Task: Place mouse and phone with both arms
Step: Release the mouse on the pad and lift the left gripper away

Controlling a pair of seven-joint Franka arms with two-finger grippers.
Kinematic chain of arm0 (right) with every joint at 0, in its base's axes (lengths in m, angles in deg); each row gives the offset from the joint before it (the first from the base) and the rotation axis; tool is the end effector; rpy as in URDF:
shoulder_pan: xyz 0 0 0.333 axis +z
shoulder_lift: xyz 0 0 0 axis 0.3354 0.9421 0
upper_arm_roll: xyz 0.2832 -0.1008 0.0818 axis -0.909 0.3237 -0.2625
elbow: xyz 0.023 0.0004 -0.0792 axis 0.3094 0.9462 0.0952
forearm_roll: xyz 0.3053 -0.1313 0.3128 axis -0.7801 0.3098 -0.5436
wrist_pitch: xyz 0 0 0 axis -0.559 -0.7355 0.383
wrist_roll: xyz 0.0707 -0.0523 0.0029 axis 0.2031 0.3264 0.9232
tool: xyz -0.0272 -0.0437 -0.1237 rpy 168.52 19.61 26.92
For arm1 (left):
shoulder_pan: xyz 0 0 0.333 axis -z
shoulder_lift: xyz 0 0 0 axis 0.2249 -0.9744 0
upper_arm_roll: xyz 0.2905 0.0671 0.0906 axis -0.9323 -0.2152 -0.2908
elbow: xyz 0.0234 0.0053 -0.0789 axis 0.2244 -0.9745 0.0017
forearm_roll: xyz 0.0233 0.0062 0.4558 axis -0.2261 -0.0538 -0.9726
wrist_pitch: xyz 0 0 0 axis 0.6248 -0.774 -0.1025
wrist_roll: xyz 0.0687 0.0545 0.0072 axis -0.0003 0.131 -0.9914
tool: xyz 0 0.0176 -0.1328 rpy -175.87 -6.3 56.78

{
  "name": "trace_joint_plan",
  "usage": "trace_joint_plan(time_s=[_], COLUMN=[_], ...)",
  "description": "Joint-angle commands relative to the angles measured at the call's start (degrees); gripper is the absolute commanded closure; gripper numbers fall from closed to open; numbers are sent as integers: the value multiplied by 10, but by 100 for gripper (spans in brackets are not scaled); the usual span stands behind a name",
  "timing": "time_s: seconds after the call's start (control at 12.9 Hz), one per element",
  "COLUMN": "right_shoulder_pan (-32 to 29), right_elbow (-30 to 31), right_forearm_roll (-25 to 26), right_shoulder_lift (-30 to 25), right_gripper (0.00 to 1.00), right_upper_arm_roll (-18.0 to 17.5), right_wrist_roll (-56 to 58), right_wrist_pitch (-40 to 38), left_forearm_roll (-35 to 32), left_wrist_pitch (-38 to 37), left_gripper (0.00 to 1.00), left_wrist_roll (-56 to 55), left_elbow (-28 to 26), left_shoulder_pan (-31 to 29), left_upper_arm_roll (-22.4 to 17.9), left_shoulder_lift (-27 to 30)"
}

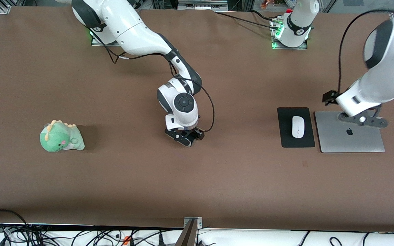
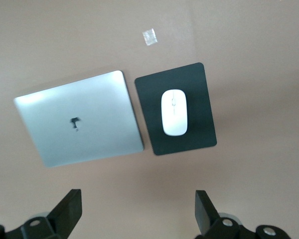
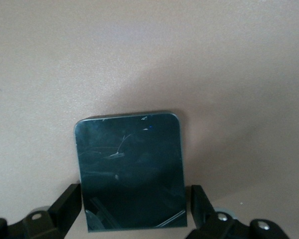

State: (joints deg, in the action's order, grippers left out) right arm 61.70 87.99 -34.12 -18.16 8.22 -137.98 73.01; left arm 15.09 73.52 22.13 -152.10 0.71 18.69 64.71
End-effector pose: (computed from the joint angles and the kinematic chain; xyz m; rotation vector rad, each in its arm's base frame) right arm 0.6177 0.5203 0.1027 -3.0057 0.8559 -0.0741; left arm 0.6448 -0.0373 0.4844 -2.9593 0.2961 0.2552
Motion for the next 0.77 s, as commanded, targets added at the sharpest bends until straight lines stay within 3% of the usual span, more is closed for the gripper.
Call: trace_joint_plan(time_s=[0.0,0.15,0.39,0.46,0.7], right_shoulder_pan=[-1,-7,-46,-64,-109], right_elbow=[3,0,-1,-1,0], right_forearm_roll=[15,13,9,8,8], right_shoulder_lift=[-5,-16,-50,-58,-77], right_gripper=[36,46,46,46,46], right_upper_arm_roll=[5,8,7,5,6], right_wrist_roll=[14,33,125,181,327], right_wrist_pitch=[-4,-21,-78,-95,-140], left_forearm_roll=[26,27,47,65,71], left_wrist_pitch=[-33,-35,-31,-29,-10], left_gripper=[0,0,0,0,0], left_wrist_roll=[32,35,46,51,41], left_elbow=[70,82,82,74,19], left_shoulder_pan=[-33,-40,-46,-41,57], left_upper_arm_roll=[-6,-8,-11,-33,-131], left_shoulder_lift=[9,0,-4,6,55])
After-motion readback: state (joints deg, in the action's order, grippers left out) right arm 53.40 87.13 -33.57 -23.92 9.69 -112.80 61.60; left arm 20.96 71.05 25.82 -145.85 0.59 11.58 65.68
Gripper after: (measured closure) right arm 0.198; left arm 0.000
